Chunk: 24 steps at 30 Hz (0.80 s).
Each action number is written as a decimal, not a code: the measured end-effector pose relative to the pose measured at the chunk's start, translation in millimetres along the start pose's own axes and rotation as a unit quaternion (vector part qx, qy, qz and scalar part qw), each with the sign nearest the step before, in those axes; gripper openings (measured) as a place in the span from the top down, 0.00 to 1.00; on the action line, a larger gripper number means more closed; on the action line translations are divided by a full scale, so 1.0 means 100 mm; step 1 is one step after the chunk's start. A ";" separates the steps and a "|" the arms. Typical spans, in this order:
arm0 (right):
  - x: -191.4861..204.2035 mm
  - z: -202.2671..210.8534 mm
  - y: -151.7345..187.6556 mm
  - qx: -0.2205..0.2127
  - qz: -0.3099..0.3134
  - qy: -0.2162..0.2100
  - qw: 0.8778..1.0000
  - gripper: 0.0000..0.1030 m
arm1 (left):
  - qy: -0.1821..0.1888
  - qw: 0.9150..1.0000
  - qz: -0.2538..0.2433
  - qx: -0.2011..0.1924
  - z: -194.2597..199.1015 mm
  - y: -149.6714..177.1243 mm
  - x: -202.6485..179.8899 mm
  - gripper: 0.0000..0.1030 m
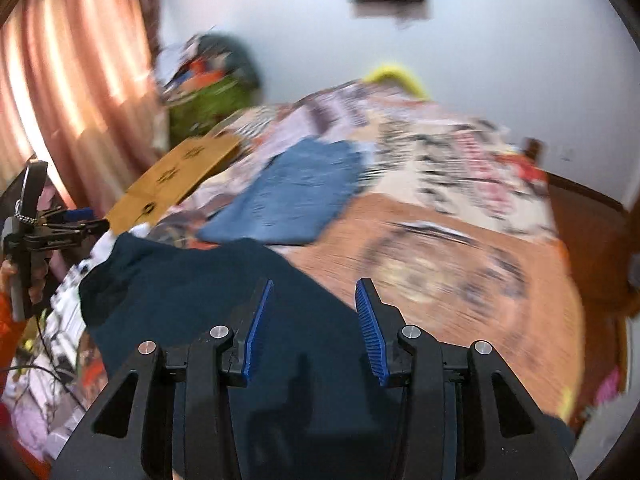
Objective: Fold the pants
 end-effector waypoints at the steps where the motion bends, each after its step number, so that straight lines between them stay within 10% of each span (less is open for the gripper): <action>1: 0.11 -0.14 -0.04 0.010 0.009 -0.014 1.000 0.62 | -0.005 1.000 0.004 0.005 -0.04 0.04 0.12 0.33; 18: 1.11 -1.68 -0.04 0.207 0.090 -0.121 0.967 0.59 | 0.048 0.990 0.102 0.085 -1.01 0.41 0.75 0.35; 21: 1.19 -1.66 -0.04 0.199 0.106 -0.126 0.966 0.68 | 0.070 0.989 0.106 0.073 -1.00 0.37 0.68 0.67; 24: 1.22 -1.58 -0.08 0.157 0.135 -0.105 0.973 0.82 | 0.031 0.994 0.092 0.056 -0.96 0.30 0.69 0.71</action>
Point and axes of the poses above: each gripper's, at about its wrist camera, not at the fingertips, and z roughly against the way its jaws point, x to its left, y to its underside, the point moved 10 cm from there along -z, roughly the way its jaws point, and after that the axes turned 13 degrees about y, right-handed, at the moved point
